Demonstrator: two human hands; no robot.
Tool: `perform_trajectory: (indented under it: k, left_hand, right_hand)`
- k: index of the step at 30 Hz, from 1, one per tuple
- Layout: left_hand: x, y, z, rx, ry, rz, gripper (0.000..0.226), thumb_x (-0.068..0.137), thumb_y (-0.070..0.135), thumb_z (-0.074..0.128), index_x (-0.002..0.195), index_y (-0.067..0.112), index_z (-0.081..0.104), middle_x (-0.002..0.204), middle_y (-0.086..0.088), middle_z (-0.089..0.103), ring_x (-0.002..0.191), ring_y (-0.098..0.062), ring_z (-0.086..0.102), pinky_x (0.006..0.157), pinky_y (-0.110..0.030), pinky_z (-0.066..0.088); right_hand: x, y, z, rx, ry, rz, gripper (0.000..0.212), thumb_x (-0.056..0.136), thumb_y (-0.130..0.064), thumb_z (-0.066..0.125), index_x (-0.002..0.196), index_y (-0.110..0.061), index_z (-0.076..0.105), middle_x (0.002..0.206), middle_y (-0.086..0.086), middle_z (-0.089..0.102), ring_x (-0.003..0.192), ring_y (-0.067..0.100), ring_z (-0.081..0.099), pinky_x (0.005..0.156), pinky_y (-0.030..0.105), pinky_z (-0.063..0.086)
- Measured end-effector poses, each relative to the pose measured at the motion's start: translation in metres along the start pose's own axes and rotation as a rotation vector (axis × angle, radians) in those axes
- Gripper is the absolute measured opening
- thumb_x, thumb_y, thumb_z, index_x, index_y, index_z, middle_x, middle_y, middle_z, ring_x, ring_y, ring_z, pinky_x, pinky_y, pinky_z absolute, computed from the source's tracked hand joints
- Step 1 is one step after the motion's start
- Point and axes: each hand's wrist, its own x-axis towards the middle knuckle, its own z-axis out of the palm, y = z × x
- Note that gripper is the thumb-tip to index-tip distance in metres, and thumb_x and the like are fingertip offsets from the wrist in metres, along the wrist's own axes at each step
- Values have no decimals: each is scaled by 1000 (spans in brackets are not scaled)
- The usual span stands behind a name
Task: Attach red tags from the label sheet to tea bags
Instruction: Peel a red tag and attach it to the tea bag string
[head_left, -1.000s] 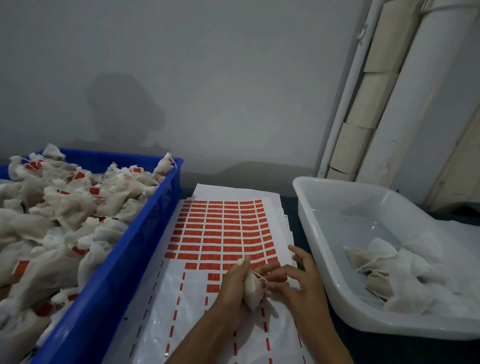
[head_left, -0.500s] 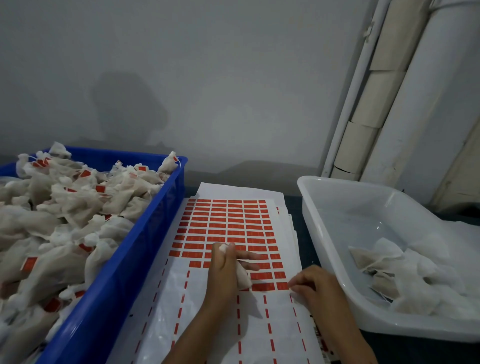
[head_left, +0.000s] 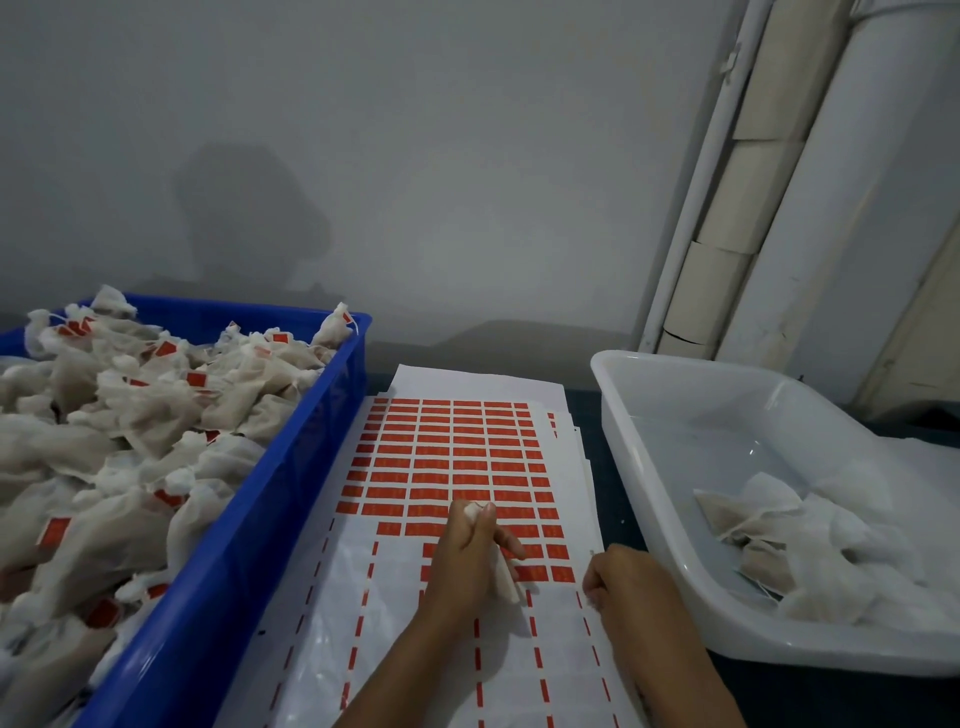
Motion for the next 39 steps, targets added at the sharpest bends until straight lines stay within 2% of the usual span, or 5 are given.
perform_trajectory:
  k: [12,17,22,29,39]
  left_hand:
    - [-3,3,1,16,9,-3,27,97,35,34,113,18,47,87,11,65,73,-4,66,56,-7,47]
    - [-4,4,3,53,-5,-24,25,96,38,34,116,26,43,111,15,56,90,-2,57,72,-10,43]
    - [-3,3,3,56,-7,-34,24,97,38,33,117,28,42,113,15,55,94,-3,56,75,-12,44]
    - [-2,6,4,70,-7,-21,24,97,36,33,118,27,39,114,16,52,99,-4,54,86,-18,43]
    - [-4,7,5,93,-3,-28,27,97,35,33,120,23,41,115,13,55,100,-6,55,87,-20,44]
  right_hand:
    - [8,-9,-9,-22,-10,41,28,87,-23,61,113,-13,57,118,3,59,106,14,59,98,29,42]
    - [5,-1,0,-26,126,-158,25,81,-25,67,98,-23,49,113,-1,62,91,9,61,90,26,49]
    - [14,-9,-11,-47,-41,58,33,87,-26,60,118,-15,56,122,0,58,107,13,58,98,28,42]
    - [12,-4,9,-103,147,-25,41,79,-43,65,112,-23,53,123,-1,54,105,13,59,99,30,44]
    - [0,2,12,351,250,-160,56,71,-30,76,111,-27,36,117,2,58,99,19,62,91,45,51]
